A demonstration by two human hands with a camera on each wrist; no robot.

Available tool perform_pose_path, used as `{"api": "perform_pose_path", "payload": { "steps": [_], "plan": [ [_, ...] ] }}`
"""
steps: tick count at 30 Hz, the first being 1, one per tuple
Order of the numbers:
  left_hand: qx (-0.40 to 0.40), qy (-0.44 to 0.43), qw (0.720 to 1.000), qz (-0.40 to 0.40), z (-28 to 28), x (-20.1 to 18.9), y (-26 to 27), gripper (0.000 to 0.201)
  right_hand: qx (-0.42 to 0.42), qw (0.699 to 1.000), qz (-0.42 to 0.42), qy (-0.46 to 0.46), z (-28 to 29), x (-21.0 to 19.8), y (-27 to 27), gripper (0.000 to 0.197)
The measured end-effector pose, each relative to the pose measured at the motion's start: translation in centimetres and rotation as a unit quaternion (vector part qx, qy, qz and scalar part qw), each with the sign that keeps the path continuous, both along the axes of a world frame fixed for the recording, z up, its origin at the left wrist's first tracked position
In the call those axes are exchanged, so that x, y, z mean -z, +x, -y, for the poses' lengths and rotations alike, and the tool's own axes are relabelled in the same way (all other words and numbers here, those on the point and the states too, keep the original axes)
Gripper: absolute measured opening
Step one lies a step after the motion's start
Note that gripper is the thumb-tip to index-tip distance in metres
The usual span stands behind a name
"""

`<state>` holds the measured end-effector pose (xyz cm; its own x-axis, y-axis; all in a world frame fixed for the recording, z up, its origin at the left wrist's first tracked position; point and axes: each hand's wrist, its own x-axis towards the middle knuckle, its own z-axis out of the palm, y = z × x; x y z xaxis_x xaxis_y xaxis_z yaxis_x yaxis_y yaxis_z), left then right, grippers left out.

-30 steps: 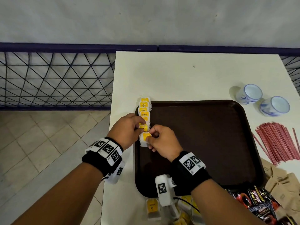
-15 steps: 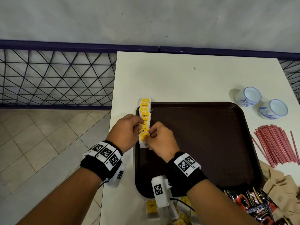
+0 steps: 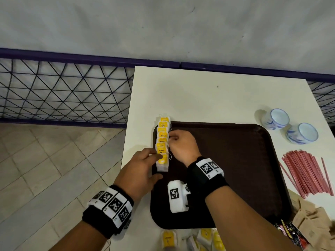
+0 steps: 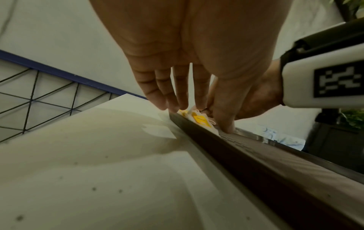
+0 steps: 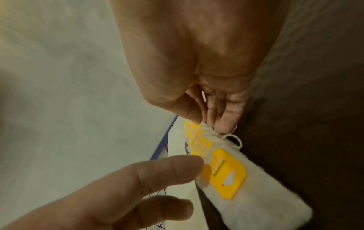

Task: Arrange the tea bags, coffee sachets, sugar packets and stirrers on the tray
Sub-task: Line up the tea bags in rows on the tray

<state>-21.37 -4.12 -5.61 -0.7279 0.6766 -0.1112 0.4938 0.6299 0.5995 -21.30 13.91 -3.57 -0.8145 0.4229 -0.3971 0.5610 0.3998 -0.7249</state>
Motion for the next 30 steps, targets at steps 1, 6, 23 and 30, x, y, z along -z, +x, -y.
{"api": "perform_pose_path", "payload": {
  "steps": [1,6,23,30],
  "plan": [
    [0.008,-0.011,1.000,-0.002,-0.1,0.0,0.1,0.061,-0.002,1.000,0.002,-0.002,0.1,-0.1,-0.1,0.031],
    [0.014,-0.039,0.999,-0.005,0.1,0.5,0.7,0.062,0.005,1.000,0.012,0.002,0.2,0.1,0.1,0.032],
    [-0.042,0.046,0.997,-0.050,1.5,-1.3,-0.7,0.043,0.030,0.999,-0.001,0.014,-1.9,-1.7,-2.6,0.043],
    [-0.020,-0.002,0.997,0.073,6.4,-1.3,9.6,0.028,-0.026,0.997,0.047,-0.046,-1.8,-1.7,15.2,0.014]
  ]
}}
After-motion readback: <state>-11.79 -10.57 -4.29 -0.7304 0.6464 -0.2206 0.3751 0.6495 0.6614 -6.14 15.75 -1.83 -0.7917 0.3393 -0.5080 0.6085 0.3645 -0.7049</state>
